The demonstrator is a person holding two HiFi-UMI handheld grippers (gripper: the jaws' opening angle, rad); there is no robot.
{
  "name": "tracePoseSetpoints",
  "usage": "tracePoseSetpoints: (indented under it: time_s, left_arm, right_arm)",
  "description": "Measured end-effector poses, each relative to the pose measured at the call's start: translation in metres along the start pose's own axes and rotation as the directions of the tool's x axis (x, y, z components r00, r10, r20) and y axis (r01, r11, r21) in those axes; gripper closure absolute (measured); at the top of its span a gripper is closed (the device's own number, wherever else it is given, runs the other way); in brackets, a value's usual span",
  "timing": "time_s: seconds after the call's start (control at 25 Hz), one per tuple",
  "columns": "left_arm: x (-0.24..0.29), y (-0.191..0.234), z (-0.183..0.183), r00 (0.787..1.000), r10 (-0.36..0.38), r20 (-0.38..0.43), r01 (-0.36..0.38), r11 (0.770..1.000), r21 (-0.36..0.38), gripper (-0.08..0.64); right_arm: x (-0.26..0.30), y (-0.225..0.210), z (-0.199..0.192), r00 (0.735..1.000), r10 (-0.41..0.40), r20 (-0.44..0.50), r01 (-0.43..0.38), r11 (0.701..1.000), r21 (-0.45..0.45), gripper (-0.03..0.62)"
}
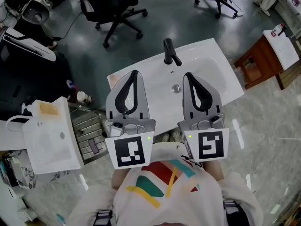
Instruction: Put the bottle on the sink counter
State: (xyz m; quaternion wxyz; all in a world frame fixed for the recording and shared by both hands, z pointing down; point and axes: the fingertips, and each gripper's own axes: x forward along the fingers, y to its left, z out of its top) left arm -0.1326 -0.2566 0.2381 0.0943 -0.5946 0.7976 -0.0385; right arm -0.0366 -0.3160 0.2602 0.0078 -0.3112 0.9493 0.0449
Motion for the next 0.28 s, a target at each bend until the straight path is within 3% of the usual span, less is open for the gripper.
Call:
tracePoseSetpoints:
  time_s: [0.28]
  left_arm:
    - [-0.0045, -0.001, 0.0018, 1.0, 0.005, -0.006, -0.005, 1.0, 0.004, 0.543]
  right_arm:
    - [-0.0031, 0.0018, 0.0037, 0.999, 0.018, 0.032, -0.018, 1.0, -0.011, 0.58]
